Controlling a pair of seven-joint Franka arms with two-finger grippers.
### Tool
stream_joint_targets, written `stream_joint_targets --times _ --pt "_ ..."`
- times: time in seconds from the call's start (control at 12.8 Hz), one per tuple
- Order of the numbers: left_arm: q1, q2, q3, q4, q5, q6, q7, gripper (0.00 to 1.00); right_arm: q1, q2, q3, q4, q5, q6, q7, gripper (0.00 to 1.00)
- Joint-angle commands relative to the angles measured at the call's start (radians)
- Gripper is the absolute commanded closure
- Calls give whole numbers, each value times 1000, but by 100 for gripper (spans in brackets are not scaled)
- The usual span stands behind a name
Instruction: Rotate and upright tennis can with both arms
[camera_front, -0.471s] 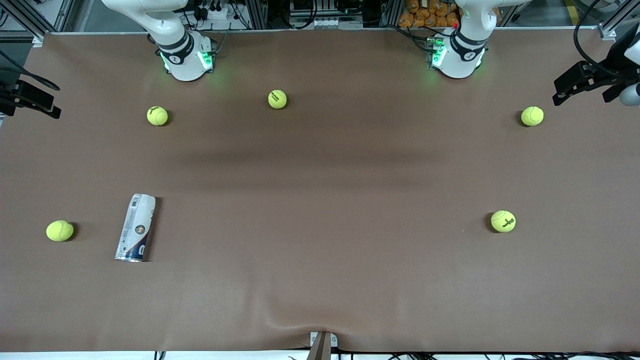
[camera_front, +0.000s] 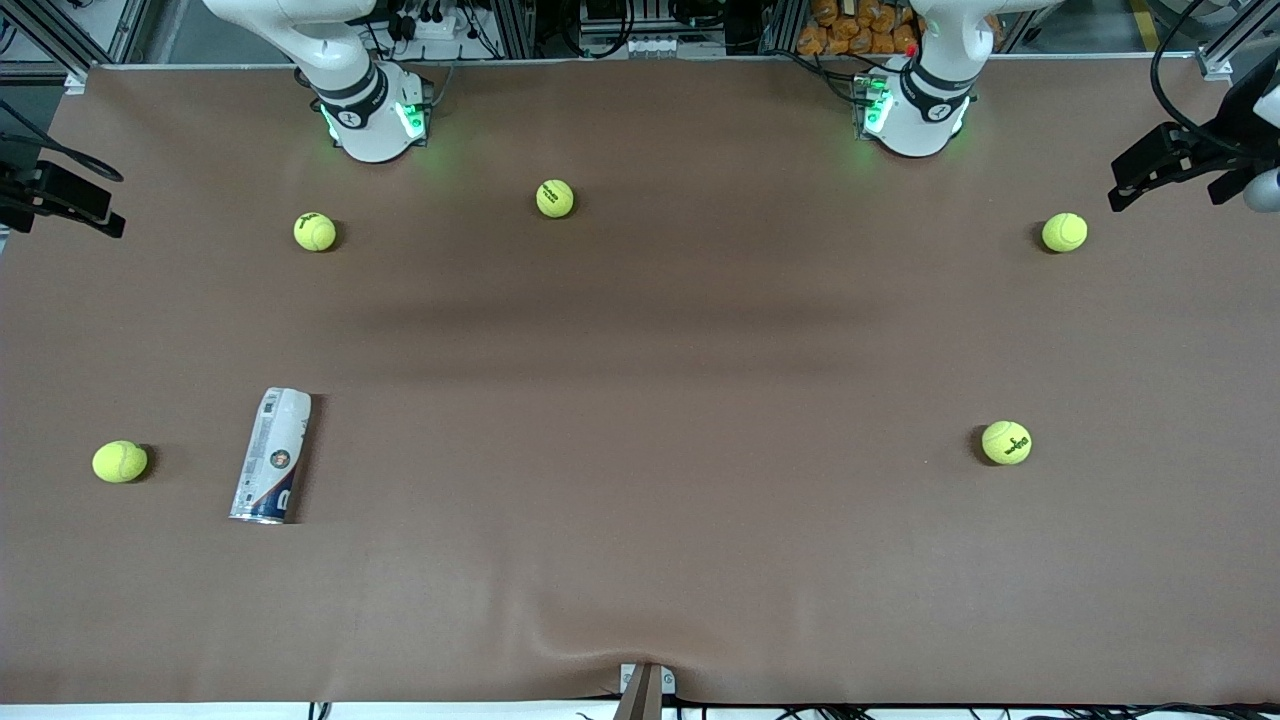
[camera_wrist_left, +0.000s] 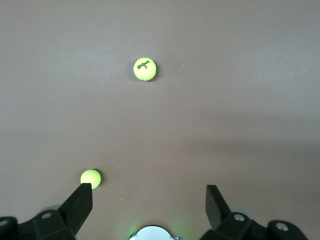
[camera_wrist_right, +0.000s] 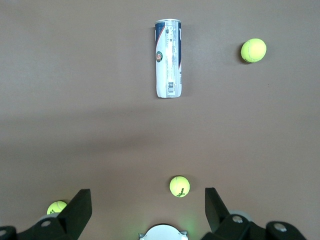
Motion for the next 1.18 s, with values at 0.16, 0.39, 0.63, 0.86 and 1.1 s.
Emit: stream_joint_targets --times 0.16,0.39,0.63,0.86,1.1 --pt "10 -8 6 12 -18 -49 7 0 5 20 0 3 -13 1 5 0" --pt "10 -8 4 9 -18 -50 10 0 6 37 0 1 -13 19 2 0" --pt "10 -6 4 5 -18 -50 11 0 1 77 0 0 -13 32 -1 0" --pt "10 -6 4 3 -18 -50 11 0 -2 178 0 0 -13 67 -3 0" --pt "8 -5 4 5 -18 -49 11 0 -6 340 0 -7 -11 154 -7 0"
